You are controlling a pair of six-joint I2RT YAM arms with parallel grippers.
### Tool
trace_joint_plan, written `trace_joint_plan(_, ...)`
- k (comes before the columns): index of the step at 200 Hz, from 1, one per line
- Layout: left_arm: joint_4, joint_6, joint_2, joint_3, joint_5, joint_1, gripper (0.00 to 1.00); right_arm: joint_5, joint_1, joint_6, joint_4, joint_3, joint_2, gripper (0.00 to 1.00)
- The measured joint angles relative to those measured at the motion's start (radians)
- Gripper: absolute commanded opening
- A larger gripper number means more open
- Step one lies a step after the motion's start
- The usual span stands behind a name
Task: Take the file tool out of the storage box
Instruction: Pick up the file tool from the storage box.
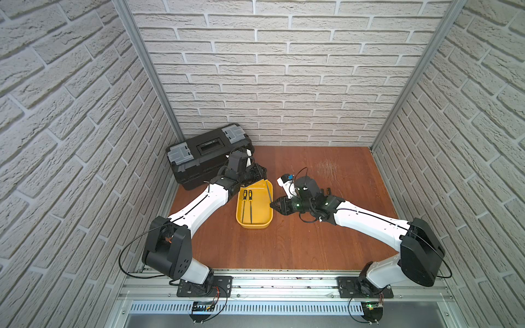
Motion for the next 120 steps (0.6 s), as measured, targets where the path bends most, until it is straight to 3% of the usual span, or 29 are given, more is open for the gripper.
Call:
trace_joint_plan(65, -0.001, 0.000, -0.018, 0.000, 0.000, 0.000, 0.21, 0.016, 0.006, -0.001, -0.002, 0.001, 0.018, 0.22)
trace_joint_plan(120, -0.001, 0.000, -0.025, 0.000, 0.002, 0.000, 0.21, 0.021, 0.010, -0.005, -0.004, 0.009, 0.027, 0.12)
